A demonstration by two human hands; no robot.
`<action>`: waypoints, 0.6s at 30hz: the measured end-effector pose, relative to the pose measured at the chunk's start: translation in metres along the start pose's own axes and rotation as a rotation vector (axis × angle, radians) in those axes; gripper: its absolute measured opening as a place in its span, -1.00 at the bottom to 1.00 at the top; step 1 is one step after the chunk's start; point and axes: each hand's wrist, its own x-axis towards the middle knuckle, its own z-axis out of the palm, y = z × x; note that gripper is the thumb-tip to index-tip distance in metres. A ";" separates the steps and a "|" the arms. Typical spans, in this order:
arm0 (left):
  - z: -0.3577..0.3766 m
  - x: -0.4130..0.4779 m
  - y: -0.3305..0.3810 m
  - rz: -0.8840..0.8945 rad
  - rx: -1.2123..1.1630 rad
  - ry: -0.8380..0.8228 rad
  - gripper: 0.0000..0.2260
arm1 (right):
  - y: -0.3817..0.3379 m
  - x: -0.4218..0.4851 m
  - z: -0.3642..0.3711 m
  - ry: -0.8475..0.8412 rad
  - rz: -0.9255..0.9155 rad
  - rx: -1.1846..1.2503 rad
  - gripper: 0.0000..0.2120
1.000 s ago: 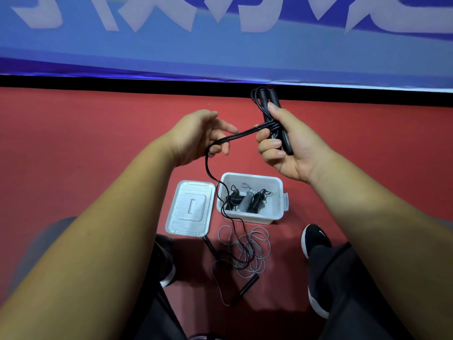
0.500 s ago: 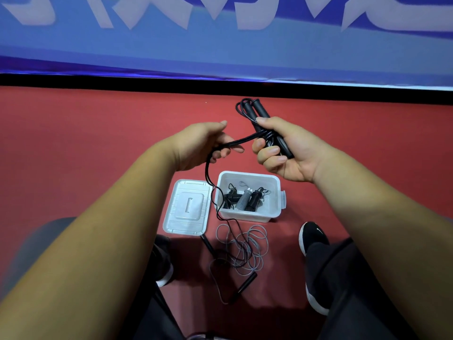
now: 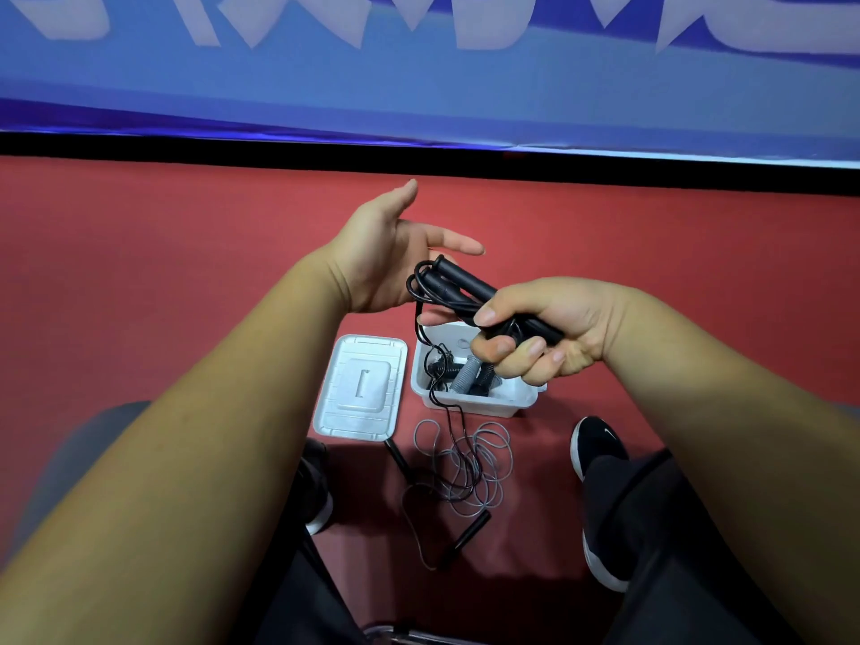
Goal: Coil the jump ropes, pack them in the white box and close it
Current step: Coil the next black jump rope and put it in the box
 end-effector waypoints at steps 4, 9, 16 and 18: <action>0.000 0.000 0.002 -0.006 0.035 -0.004 -0.10 | 0.004 0.003 -0.005 0.025 0.028 0.022 -0.68; 0.004 0.000 0.003 -0.027 0.100 -0.010 -0.09 | 0.009 0.009 -0.009 0.023 0.125 0.055 -0.72; 0.015 0.002 0.010 -0.061 0.346 0.054 -0.26 | 0.012 0.019 -0.011 0.235 0.251 -0.089 -0.93; 0.018 0.004 0.012 -0.072 0.411 0.100 -0.34 | 0.013 0.021 -0.014 0.302 0.280 -0.108 -0.90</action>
